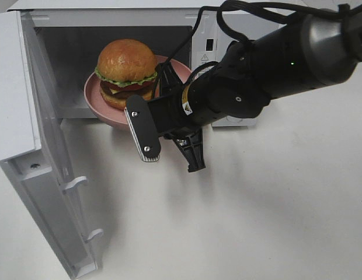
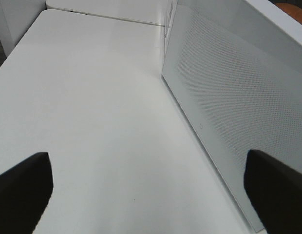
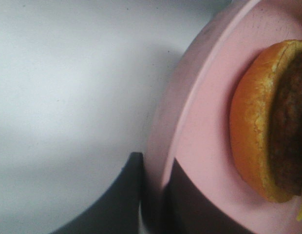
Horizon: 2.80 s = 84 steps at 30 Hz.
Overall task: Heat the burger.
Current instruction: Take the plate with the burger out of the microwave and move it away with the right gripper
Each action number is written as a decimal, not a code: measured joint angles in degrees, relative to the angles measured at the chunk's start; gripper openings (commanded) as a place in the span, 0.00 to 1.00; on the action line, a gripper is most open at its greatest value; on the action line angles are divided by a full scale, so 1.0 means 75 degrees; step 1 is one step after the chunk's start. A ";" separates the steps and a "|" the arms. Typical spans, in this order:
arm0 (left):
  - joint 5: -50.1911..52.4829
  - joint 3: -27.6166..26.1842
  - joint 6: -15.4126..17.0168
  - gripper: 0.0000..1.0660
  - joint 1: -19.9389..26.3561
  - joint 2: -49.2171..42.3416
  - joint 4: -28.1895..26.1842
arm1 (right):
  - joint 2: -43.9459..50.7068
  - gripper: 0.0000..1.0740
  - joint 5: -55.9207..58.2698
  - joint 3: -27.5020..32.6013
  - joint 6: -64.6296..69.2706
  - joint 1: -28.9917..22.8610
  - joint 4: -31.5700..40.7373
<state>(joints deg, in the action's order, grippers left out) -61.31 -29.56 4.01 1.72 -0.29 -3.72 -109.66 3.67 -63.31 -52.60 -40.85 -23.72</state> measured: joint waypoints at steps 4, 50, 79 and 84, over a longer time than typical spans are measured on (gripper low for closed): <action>0.0000 0.0000 0.0000 0.94 0.0000 0.0000 0.0000 | 0.0344 0.00 0.0023 0.0374 0.0000 -0.0046 0.0000; 0.0000 0.0000 0.0000 0.94 0.0000 0.0000 0.0000 | 0.6165 0.00 0.1887 0.4981 0.0611 -0.0428 0.0199; 0.0000 0.0000 0.0000 0.94 0.0000 0.0000 0.0000 | 0.7899 0.00 0.5485 0.5325 0.6325 -0.0428 -0.2070; 0.0000 0.0000 0.0000 0.94 0.0000 0.0000 0.0000 | 0.7899 0.00 0.5928 0.5325 0.7525 -0.0428 -0.2384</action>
<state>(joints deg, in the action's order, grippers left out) -61.31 -29.56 4.01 1.72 -0.29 -3.72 -50.42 48.13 -23.38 3.84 -44.06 -41.60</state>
